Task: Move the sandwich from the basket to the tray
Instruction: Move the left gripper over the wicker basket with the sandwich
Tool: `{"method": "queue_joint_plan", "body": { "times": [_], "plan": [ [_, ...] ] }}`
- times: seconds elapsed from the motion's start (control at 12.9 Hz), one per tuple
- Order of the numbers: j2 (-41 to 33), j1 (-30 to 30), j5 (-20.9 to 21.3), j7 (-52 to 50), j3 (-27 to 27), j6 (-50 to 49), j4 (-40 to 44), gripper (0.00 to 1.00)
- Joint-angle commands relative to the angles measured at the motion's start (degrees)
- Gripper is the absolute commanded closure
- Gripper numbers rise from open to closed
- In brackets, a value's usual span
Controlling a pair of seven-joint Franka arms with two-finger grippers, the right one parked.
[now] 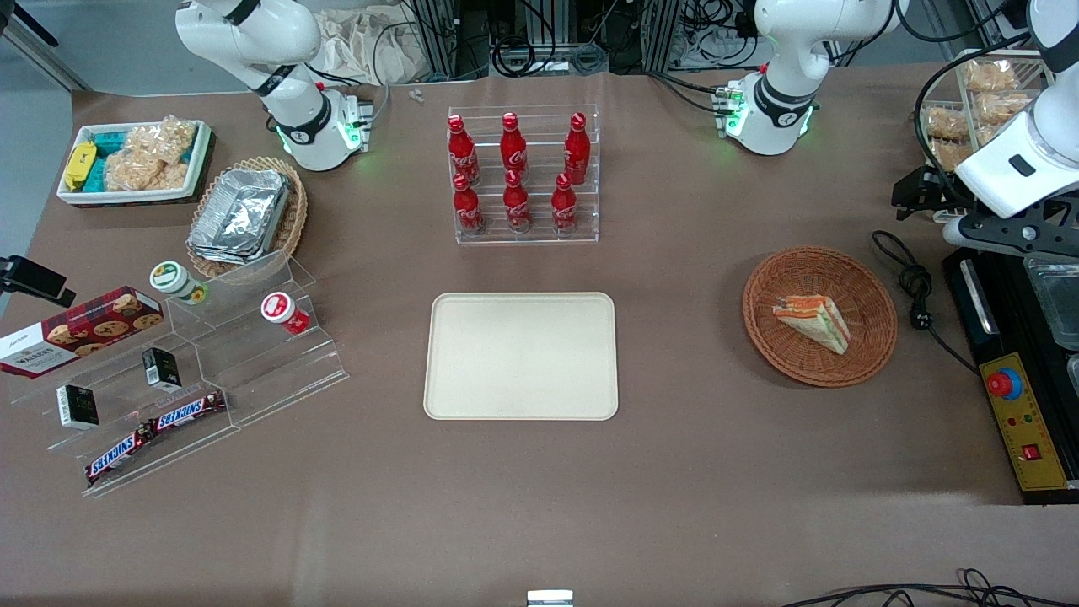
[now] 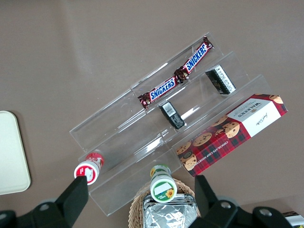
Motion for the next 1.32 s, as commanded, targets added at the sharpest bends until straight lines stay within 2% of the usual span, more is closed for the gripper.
{"method": "queue_joint_plan", "body": {
  "times": [0.0,0.31,0.54,0.7,0.78,1.09,1.24],
  "plan": [
    [0.22,0.31,-0.07,0.29,0.03,-0.75,0.91,0.00],
    [1.27,-0.04,0.01,-2.94,-0.15,-0.84,1.79,0.00],
    [1.62,-0.39,-0.43,-23.11,-0.50,0.03,0.04,0.00],
    [1.54,-0.05,-3.75,-34.03,-0.15,1.53,-1.54,0.00],
    [1.36,-0.04,-3.86,-40.52,-0.15,3.54,-3.20,0.00],
    [1.36,-0.22,-2.28,-67.32,-0.15,17.93,-13.74,0.00],
    [1.62,-0.22,-0.70,-77.01,-0.15,24.53,-18.75,0.00]
  ]
}}
